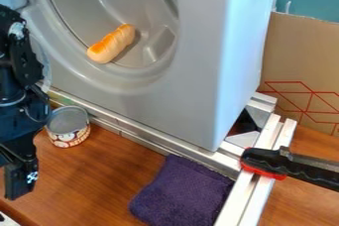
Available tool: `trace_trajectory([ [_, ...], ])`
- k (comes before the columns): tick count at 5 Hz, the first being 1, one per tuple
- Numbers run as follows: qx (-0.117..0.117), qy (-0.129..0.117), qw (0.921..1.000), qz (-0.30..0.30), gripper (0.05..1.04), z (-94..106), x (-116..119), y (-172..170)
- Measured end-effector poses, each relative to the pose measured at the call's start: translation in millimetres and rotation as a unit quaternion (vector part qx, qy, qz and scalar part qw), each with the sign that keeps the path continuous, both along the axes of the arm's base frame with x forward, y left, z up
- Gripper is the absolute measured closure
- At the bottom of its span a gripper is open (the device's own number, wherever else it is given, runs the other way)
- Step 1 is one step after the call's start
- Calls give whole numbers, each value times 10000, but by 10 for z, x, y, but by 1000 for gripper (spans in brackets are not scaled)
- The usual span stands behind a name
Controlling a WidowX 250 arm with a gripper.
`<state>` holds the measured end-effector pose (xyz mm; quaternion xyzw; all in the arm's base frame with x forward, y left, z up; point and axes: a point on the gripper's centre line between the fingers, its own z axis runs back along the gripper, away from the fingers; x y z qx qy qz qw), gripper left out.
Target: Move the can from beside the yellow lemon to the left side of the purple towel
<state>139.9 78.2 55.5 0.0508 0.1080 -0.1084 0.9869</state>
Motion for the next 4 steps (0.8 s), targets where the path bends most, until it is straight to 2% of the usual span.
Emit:
trace_trajectory([
  [1, -17, 43, 10000, -10, 83, -21, -12, -7],
  [3, 784, -570, 9952, -139, 83, 14, 7, 356],
  [4, 1014, -747, 9920, 7, 83, -2, -22, 560],
])
